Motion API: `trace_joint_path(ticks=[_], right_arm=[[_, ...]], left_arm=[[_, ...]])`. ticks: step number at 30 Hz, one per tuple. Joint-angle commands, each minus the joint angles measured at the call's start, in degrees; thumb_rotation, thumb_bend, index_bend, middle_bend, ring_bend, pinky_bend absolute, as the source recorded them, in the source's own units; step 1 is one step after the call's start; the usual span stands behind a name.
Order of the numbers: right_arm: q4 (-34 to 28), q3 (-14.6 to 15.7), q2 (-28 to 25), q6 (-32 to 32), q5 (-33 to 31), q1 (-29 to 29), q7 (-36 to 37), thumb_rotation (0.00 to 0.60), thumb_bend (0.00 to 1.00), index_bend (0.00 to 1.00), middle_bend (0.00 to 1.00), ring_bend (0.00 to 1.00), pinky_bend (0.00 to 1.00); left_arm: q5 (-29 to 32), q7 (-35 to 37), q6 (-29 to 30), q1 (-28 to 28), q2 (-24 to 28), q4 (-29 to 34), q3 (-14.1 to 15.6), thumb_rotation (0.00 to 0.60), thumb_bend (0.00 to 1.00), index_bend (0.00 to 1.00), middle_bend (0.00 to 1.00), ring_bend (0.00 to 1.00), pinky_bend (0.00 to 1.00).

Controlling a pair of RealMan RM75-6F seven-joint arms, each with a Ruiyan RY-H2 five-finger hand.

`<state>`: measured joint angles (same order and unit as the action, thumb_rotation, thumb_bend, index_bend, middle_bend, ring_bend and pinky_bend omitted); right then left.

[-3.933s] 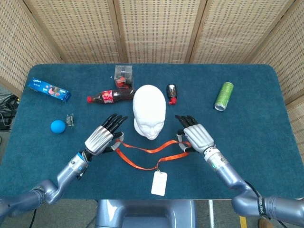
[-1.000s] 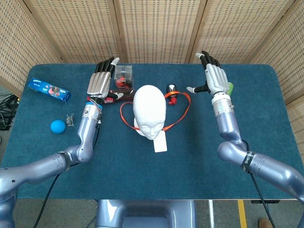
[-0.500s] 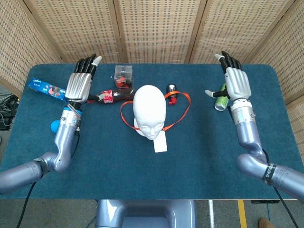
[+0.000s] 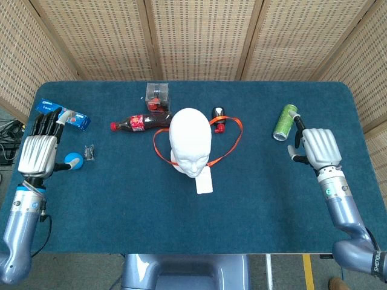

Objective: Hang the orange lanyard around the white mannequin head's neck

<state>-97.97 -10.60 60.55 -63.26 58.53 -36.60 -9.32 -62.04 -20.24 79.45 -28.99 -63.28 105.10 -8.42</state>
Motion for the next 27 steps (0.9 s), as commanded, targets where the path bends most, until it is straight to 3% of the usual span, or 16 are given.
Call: trace_joint_path(ticks=[1,7,15,19,27], right_arm=[[0.03,4.37,0.06,5.5,7.15,0.69,2.3,0.6,0.69,0.05,0.71,0.64,0.8],[3.83,7.32,4.95,10.28,15.73,-1.57,1.56,0.6,0.72,0.09,0.72,0.64,0.8],[7.75,8.88,11.06,18.47,21.66,-7.13,-0.6,0.6,0.72,0.1,0.71,0.64,0.8],[8.32,8.7,14.78,21.21,21.7,-9.25,-2.6,0.6,0.72,0.1,0.71,0.64,0.8],[12.12,7.64,22.58,25.21,14.42,-12.09,-9.17,0.6,0.72,0.11,0.71,0.64,0.8]], left_arm=[[-0.71,-0.72,3.18,4.13,1.11,1.94,2.6,0.6,0.0,0.0,0.0,0.0,0.0],[-0.9,2.05,4.49,8.33,0.57,1.25,4.52,0.6,0.0,0.0,0.0,0.0,0.0],[-0.7,4.01,2.44,8.74,-1.25,-3.11,3.43,0.6,0.0,0.0,0.0,0.0,0.0],[-1.49,3.48,1.84,8.42,-1.91,-4.55,2.97,0.6,0.0,0.0,0.0,0.0,0.0],[-2.82,3.76,0.06,8.71,-2.19,-6.74,2.85,0.6,0.0,0.0,0.0,0.0,0.0]])
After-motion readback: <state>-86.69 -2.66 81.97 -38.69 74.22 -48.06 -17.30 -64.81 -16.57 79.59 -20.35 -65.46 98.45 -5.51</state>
